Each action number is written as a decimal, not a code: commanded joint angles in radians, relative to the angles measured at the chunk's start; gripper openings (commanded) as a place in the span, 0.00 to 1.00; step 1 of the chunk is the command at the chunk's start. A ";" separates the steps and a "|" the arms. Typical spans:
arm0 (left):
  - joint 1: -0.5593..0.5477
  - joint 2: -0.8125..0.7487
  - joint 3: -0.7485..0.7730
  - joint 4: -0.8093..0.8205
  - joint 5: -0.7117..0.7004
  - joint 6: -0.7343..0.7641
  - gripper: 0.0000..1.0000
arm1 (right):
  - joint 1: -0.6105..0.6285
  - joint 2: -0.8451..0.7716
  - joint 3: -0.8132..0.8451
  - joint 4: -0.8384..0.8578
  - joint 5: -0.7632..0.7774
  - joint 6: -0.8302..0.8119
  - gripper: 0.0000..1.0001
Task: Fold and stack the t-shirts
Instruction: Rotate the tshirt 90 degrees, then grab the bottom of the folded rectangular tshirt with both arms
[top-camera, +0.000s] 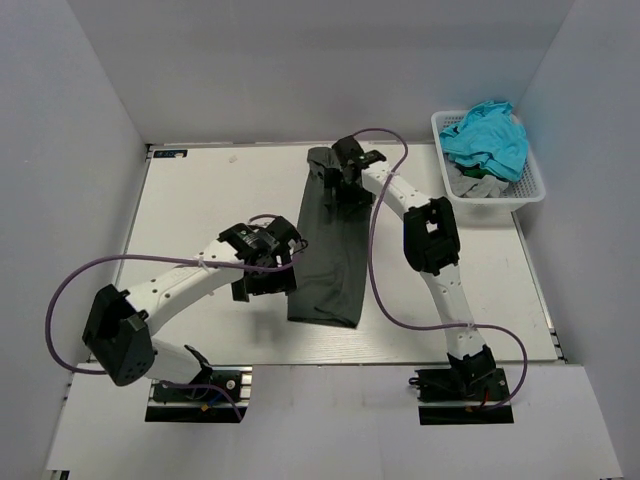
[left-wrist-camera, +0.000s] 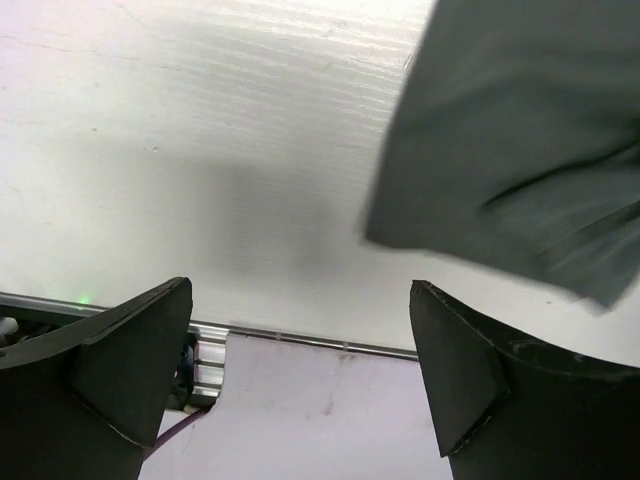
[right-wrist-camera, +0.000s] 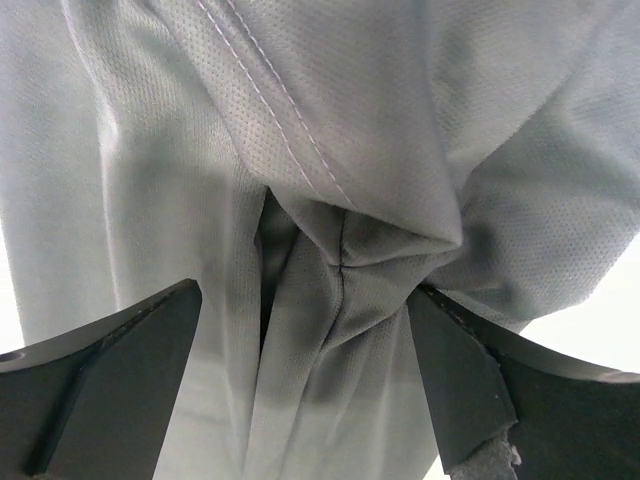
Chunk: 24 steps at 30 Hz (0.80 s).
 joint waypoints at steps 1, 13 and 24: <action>0.009 0.044 0.027 0.048 0.027 0.046 1.00 | -0.066 0.130 0.115 0.007 -0.059 -0.150 0.90; 0.010 0.023 0.000 0.135 0.059 0.065 1.00 | -0.057 -0.520 -0.398 0.256 -0.302 -0.234 0.90; -0.013 0.003 -0.130 0.308 0.100 0.000 1.00 | -0.039 -1.091 -1.316 0.345 -0.402 0.150 0.90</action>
